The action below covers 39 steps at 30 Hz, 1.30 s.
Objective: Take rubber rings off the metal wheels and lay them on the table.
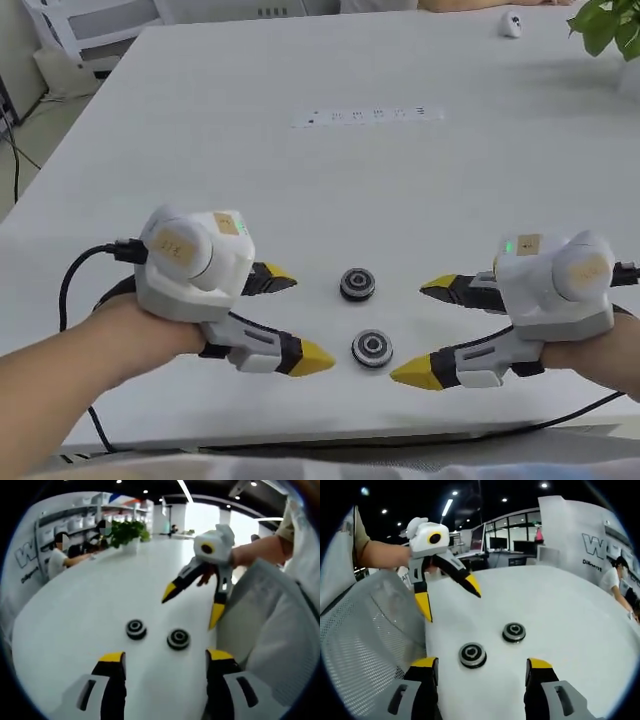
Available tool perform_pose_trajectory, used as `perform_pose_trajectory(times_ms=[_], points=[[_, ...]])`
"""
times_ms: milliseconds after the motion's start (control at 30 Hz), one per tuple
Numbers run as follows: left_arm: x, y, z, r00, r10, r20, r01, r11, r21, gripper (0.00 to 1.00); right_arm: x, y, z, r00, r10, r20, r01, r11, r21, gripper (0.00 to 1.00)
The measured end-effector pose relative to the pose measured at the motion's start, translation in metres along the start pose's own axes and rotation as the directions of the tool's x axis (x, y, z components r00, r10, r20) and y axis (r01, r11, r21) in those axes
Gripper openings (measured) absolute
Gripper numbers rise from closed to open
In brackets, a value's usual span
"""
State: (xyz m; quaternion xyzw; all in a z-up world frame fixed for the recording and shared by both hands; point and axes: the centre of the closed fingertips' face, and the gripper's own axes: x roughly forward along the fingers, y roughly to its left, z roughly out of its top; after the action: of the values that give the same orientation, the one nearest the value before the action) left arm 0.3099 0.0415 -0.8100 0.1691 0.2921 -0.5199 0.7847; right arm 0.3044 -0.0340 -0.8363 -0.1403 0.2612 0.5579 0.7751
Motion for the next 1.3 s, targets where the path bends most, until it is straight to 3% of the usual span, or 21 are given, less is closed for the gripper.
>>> perform_pose_trajectory(times_ms=[700,1300], points=[[0.028,-0.019,0.004,0.9958,-0.087,-0.027,0.088,0.996,0.025,0.51,0.015,0.005,-0.01,0.9981,0.058,-0.02,-0.058,0.998,-0.034,0.45],[0.052,-0.034,0.003,0.9885,-0.144,-0.045,0.146,0.989,0.038,0.35,0.018,0.009,-0.014,0.9965,0.081,-0.021,-0.081,0.997,-0.012,0.4]])
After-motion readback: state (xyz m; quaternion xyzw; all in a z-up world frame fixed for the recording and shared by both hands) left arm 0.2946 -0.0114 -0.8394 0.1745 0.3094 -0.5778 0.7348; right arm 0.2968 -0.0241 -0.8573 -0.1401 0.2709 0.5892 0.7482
